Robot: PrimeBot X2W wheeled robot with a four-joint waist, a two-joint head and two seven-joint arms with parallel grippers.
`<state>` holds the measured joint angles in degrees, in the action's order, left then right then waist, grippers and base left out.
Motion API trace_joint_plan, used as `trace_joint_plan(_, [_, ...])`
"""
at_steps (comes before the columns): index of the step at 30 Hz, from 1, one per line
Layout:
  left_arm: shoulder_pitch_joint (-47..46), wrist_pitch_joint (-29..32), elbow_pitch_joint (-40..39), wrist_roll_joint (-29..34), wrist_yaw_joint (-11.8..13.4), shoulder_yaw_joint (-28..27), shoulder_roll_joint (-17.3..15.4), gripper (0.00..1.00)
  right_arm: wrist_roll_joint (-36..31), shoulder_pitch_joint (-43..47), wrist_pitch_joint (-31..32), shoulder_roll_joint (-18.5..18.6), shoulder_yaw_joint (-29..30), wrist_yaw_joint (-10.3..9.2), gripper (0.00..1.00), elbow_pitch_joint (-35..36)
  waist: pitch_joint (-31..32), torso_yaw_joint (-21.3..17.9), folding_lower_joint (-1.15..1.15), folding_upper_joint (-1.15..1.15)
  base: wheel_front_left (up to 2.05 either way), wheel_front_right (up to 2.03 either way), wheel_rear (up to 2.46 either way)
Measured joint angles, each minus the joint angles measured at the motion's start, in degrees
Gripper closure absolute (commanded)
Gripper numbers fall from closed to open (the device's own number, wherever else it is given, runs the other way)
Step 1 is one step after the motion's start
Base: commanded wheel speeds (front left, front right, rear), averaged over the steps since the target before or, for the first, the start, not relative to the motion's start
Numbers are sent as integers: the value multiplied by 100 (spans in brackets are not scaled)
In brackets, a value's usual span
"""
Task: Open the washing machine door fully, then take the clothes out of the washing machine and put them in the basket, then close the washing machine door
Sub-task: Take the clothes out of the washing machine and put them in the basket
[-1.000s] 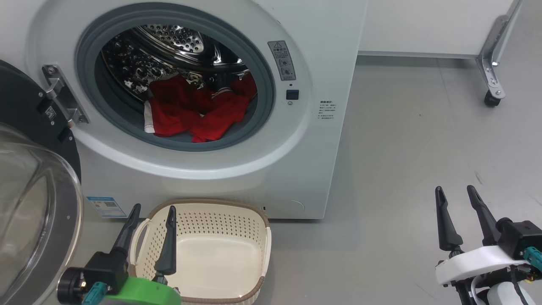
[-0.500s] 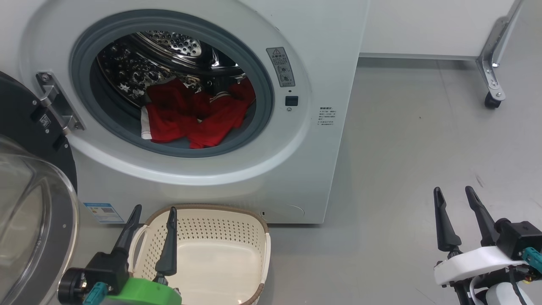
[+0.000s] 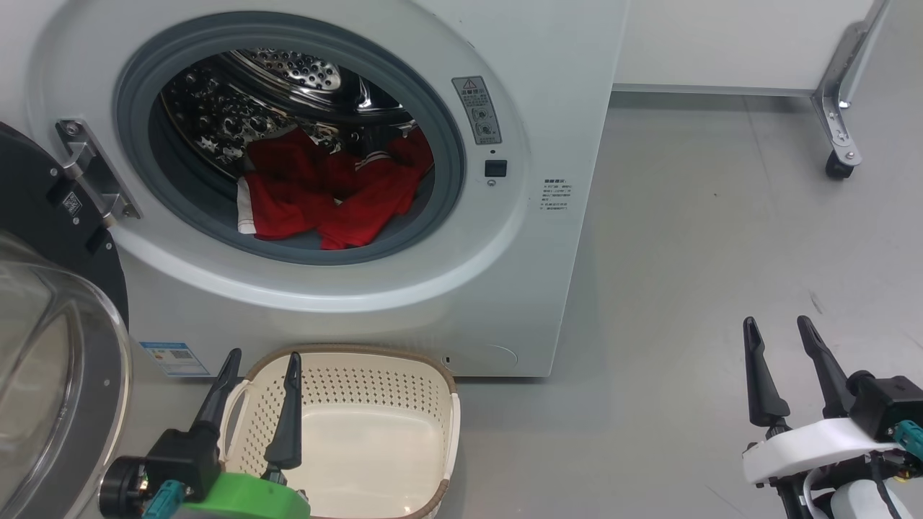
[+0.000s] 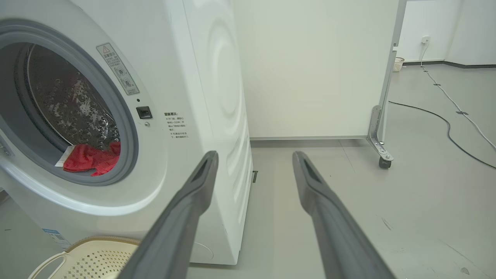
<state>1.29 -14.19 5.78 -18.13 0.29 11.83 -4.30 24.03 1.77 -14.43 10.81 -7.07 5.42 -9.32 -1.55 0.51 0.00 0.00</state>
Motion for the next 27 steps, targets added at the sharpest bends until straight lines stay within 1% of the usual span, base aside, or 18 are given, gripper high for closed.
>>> trace_joint_plan(27, [-1, 0, 23, 0, 51, 4, 5, 0, -9, 0, 0, -22, 27, 7, 0, -1, -11, 7, 0, 0, 0, 0, 0])
